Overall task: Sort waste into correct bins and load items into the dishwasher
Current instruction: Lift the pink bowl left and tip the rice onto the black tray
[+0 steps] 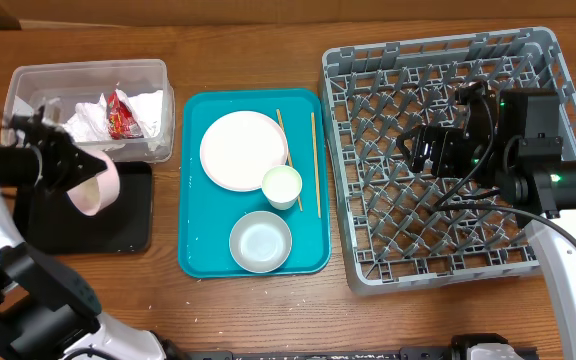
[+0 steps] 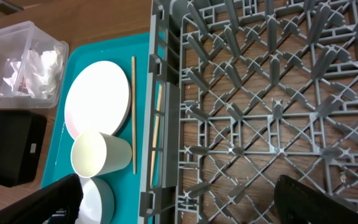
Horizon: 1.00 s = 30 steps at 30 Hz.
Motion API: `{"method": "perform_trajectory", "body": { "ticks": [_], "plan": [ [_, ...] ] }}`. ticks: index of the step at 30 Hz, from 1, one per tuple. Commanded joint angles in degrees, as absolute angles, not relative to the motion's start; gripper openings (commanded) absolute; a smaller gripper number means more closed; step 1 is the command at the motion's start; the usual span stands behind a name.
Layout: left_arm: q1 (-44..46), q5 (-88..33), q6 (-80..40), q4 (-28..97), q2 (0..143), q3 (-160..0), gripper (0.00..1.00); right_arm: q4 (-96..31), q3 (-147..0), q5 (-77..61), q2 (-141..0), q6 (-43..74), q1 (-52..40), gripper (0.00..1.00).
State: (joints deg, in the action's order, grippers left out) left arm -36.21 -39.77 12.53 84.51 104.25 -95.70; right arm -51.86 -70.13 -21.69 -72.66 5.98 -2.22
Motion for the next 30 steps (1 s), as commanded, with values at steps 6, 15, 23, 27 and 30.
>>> {"method": "perform_trajectory", "body": {
  "ticks": [6, 15, 23, 27, 30],
  "plan": [
    [-46.48, -63.0, 17.8, 72.23, 103.77, -81.25, 0.04, -51.57, -71.31, -22.61, -72.69, 5.98, -1.85, 1.0],
    [-49.21, -66.67, 16.51, 65.45, 103.77, -77.01, 0.04, -51.59, -71.31, -23.29, -72.69, 6.17, -1.85, 1.0],
    [-49.34, -71.64, 13.47, 61.52, 103.77, -76.99, 0.04, -51.96, -71.31, -23.29, -72.69, 6.17, -1.85, 1.0],
    [-49.95, -71.72, 10.2, 62.02, 103.77, -76.99, 0.04, -52.01, -71.31, -23.29, -72.69, 6.17, -1.85, 1.0],
    [-50.74, -72.2, 7.64, 62.33, 103.77, -76.97, 0.04, -52.01, -71.31, -23.27, -72.69, 6.17, -1.85, 1.0]
  ]
}}
